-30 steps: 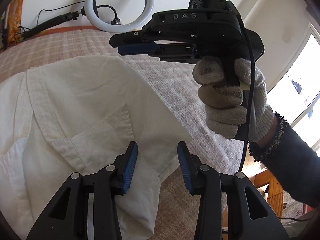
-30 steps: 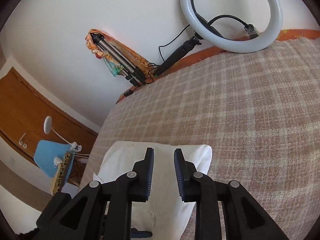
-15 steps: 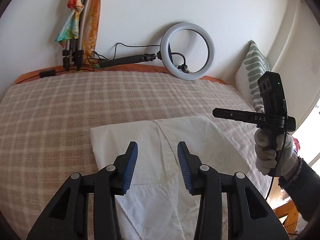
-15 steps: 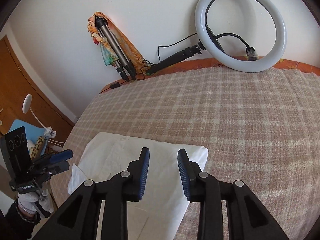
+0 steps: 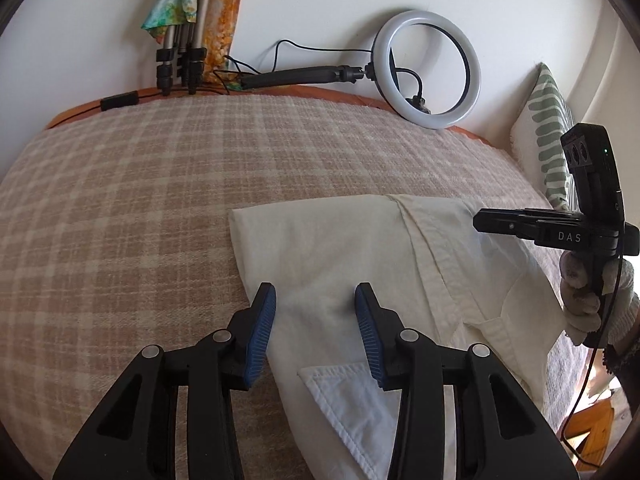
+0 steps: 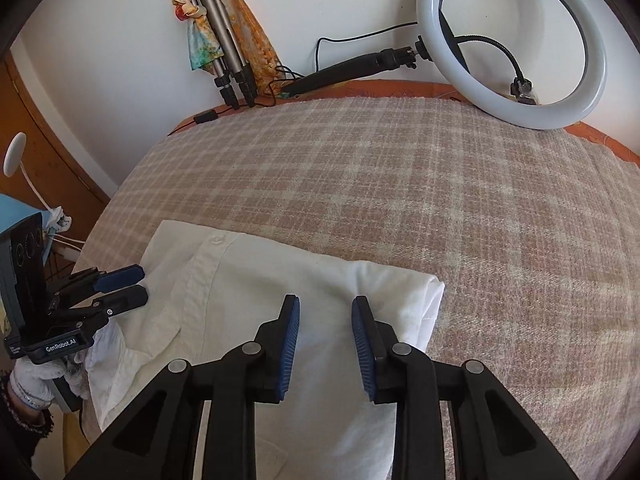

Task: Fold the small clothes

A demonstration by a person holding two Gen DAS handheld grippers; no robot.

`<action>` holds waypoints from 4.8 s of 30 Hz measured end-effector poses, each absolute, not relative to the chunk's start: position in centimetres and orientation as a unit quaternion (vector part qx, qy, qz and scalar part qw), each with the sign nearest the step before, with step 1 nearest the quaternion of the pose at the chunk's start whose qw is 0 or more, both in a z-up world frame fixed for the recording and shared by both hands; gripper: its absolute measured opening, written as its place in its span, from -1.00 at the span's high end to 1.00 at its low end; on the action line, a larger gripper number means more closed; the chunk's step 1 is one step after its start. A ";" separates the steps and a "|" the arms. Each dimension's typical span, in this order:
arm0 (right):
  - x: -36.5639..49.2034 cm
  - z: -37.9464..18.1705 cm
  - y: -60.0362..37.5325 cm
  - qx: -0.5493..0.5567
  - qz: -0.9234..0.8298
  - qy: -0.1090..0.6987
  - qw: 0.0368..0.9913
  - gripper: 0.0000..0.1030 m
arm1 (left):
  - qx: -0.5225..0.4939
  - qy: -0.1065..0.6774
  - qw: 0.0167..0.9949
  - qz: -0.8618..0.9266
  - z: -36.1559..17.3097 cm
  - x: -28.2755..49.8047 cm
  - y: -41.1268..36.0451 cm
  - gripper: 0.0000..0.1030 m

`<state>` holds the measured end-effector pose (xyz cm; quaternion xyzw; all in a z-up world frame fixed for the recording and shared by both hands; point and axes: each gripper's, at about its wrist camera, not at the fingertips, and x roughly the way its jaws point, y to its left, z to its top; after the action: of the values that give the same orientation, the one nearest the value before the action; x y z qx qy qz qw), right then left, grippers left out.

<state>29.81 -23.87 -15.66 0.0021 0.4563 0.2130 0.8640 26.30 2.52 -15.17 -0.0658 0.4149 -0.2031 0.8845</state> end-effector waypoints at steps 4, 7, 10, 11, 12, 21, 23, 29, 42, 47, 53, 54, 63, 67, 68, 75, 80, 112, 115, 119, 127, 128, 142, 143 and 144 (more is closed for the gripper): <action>27.1 -13.6 -26.7 0.035 0.213 0.441 0.871 0.23 | -0.171 0.413 0.872 -0.202 -14.3 25.3 6.4 0.23; 25.4 -13.7 -28.8 0.065 0.222 0.450 0.862 -0.15 | -0.224 0.430 0.849 -0.210 -15.0 24.3 8.0 0.08; 24.3 -15.0 -30.3 0.093 0.220 0.470 0.850 -0.16 | -0.279 0.450 0.821 -0.215 -16.2 23.8 8.8 0.01; 23.9 -15.4 -30.7 0.105 0.219 0.475 0.846 -0.17 | -0.302 0.452 0.810 -0.218 -16.6 23.6 9.1 0.01; 23.7 -15.8 -31.0 0.119 0.221 0.481 0.840 -0.19 | -0.324 0.454 0.800 -0.221 -17.0 23.6 9.3 0.01; 23.1 -19.5 -32.6 0.229 0.254 0.509 0.790 -0.26 | -0.403 0.475 0.746 -0.237 -19.5 23.5 8.4 0.00; 23.0 -19.6 -32.7 0.249 0.265 0.505 0.783 -0.25 | -0.401 0.467 0.750 -0.240 -19.5 23.4 8.1 0.00; 22.9 -20.5 -31.2 0.280 0.302 0.501 0.761 -0.06 | -0.392 0.466 0.753 -0.251 -19.3 24.0 7.2 0.05; 21.1 -18.2 -27.1 0.124 0.230 0.490 0.832 0.64 | -0.256 0.432 0.839 -0.211 -16.4 22.6 4.6 0.67; 20.0 -16.3 -25.0 0.043 0.214 0.458 0.862 0.73 | -0.190 0.402 0.870 -0.213 -14.0 21.5 3.1 0.73; 18.7 -14.6 -23.4 -0.016 0.211 0.427 0.879 0.77 | -0.149 0.371 0.889 -0.223 -11.7 20.3 1.4 0.75; 18.5 -14.3 -23.3 -0.023 0.211 0.422 0.881 0.77 | -0.144 0.367 0.891 -0.226 -11.4 20.2 1.1 0.76; 17.3 -12.1 -24.6 -0.034 0.209 0.393 0.895 0.80 | -0.119 0.338 0.901 -0.247 -9.2 19.7 -1.8 0.78; 17.0 -11.4 -25.7 -0.036 0.204 0.384 0.900 0.80 | -0.114 0.332 0.901 -0.256 -8.7 19.9 -3.2 0.78; 17.0 -11.2 -26.0 -0.036 0.203 0.382 0.901 0.80 | -0.113 0.331 0.901 -0.258 -8.6 20.0 -3.5 0.78; 17.0 -9.6 -28.4 -0.042 0.192 0.363 0.911 0.81 | -0.093 0.314 0.905 -0.272 -7.2 20.1 -6.4 0.78; 17.1 -8.6 -30.4 -0.038 0.186 0.353 0.916 0.81 | -0.081 0.301 0.907 -0.282 -6.1 20.4 -8.8 0.78; 21.1 -13.9 -41.1 0.040 0.169 0.437 0.882 0.77 | -0.345 0.491 0.754 -0.267 -18.4 25.2 -10.0 0.16; 21.1 -14.6 -41.5 0.043 0.164 0.443 0.880 0.75 | -0.354 0.472 0.761 -0.270 -18.4 25.3 -10.3 0.46; 20.8 -14.5 -41.4 0.036 0.156 0.433 0.887 0.82 | -0.314 0.458 0.786 -0.273 -16.8 25.4 -11.7 0.78; 20.5 -11.2 -39.6 -0.027 0.156 0.381 0.911 0.85 | -0.233 0.420 0.827 -0.291 -12.6 26.3 -14.7 0.81; 20.7 -10.8 -39.4 -0.033 0.155 0.377 0.913 0.86 | -0.230 0.418 0.829 -0.292 -12.3 26.5 -15.2 0.81; 21.4 -7.6 -43.2 -0.037 0.110 0.334 0.935 0.87 | -0.213 0.414 0.831 -0.303 -11.4 29.1 -18.9 0.81; 21.5 -7.4 -43.5 -0.042 0.106 0.330 0.937 0.87 | -0.209 0.411 0.833 -0.307 -11.1 29.5 -19.7 0.81; 21.6 -7.1 -43.8 -0.046 0.101 0.324 0.940 0.87 | -0.205 0.408 0.834 -0.311 -10.7 29.9 -20.5 0.81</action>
<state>21.58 -43.85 -7.11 -0.0460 0.3236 0.1007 0.9397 29.93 -20.55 -10.71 -0.2049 0.4079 -0.3111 0.8336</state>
